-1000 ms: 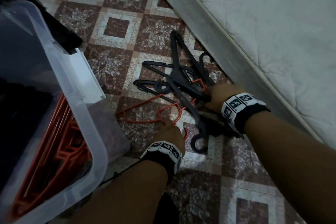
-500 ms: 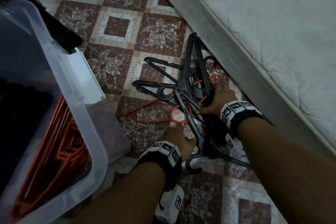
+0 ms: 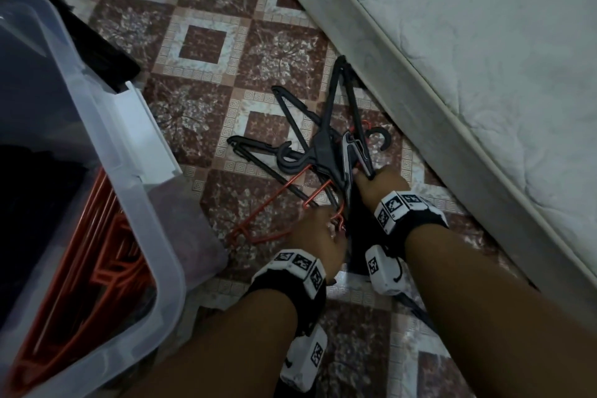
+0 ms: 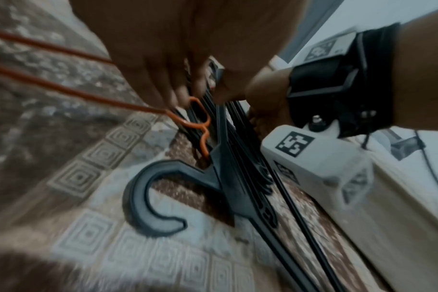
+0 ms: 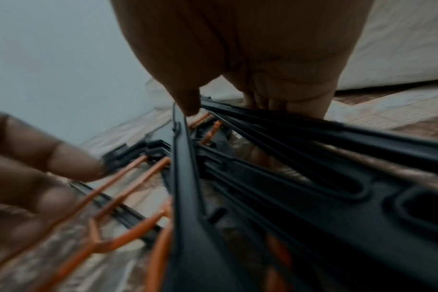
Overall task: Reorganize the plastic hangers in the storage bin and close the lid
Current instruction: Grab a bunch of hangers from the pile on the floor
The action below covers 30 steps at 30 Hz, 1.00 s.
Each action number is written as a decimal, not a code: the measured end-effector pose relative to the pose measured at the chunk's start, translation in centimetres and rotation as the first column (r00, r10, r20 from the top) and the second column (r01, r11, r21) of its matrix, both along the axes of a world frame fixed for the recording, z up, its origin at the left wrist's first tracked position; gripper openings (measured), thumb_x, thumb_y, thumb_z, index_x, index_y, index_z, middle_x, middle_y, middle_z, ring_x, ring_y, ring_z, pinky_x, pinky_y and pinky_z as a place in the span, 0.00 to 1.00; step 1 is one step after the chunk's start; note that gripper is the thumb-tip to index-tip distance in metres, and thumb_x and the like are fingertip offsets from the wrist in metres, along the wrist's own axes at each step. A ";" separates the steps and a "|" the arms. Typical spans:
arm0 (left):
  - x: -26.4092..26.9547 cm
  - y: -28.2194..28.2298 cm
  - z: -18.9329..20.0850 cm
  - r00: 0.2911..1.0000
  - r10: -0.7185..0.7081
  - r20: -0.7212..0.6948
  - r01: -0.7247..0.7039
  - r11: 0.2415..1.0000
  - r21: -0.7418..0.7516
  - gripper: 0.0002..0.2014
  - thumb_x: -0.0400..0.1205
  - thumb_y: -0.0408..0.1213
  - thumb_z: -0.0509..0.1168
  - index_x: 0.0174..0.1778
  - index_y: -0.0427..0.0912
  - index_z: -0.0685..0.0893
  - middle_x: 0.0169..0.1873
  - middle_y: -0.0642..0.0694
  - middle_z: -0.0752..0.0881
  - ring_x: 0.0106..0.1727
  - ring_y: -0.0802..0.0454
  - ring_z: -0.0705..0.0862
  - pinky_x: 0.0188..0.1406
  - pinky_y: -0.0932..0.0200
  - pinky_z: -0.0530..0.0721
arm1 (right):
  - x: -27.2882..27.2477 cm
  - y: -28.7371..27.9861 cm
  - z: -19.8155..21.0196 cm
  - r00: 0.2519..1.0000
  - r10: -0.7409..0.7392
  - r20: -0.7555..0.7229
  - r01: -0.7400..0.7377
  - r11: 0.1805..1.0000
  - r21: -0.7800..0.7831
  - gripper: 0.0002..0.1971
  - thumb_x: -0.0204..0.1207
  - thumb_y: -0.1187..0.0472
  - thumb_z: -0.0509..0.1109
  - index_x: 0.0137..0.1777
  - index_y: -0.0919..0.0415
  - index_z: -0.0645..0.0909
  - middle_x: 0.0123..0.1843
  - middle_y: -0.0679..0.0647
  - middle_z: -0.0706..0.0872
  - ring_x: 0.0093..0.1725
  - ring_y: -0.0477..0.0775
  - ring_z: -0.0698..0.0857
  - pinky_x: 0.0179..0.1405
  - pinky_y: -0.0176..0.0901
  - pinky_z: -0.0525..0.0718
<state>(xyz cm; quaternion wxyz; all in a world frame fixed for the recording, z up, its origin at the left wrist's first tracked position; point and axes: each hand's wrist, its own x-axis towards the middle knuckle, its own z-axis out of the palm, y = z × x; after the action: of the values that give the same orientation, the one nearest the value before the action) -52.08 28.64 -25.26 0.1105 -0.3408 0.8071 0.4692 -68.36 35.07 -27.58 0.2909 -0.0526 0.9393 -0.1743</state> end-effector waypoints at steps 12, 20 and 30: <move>0.3 -2.7 -1.4 0.903 0.083 0.421 0.026 0.968 -0.248 0.23 0.79 0.46 0.63 0.69 0.43 0.71 0.68 0.38 0.72 0.66 0.35 0.76 0.65 0.44 0.77 | 3.2 -1.4 1.2 0.998 0.026 0.060 -0.030 0.997 0.070 0.49 0.64 0.42 0.82 0.76 0.67 0.61 0.71 0.66 0.74 0.69 0.66 0.77 0.66 0.54 0.80; -1.6 -1.3 -1.2 0.945 0.271 0.180 -0.298 0.944 0.140 0.12 0.76 0.51 0.65 0.39 0.45 0.78 0.34 0.48 0.83 0.37 0.44 0.82 0.34 0.54 0.79 | 3.6 -0.7 0.2 0.960 -0.158 0.232 0.176 0.983 -0.060 0.39 0.60 0.52 0.86 0.64 0.65 0.68 0.58 0.61 0.84 0.44 0.58 0.81 0.39 0.41 0.81; -2.0 -1.6 -1.4 0.945 0.242 0.222 -0.301 0.907 0.294 0.11 0.74 0.51 0.69 0.33 0.48 0.85 0.20 0.56 0.83 0.20 0.63 0.79 0.19 0.68 0.72 | 2.5 1.0 0.5 0.892 -0.151 0.427 0.246 0.953 -0.178 0.37 0.52 0.47 0.89 0.61 0.60 0.80 0.52 0.58 0.89 0.46 0.59 0.89 0.42 0.47 0.90</move>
<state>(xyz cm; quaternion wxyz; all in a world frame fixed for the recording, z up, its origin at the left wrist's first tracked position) -54.10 27.00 -26.71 0.1708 -0.4685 0.6502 0.5732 -65.87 36.09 -27.04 0.4531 0.0489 0.8320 -0.3164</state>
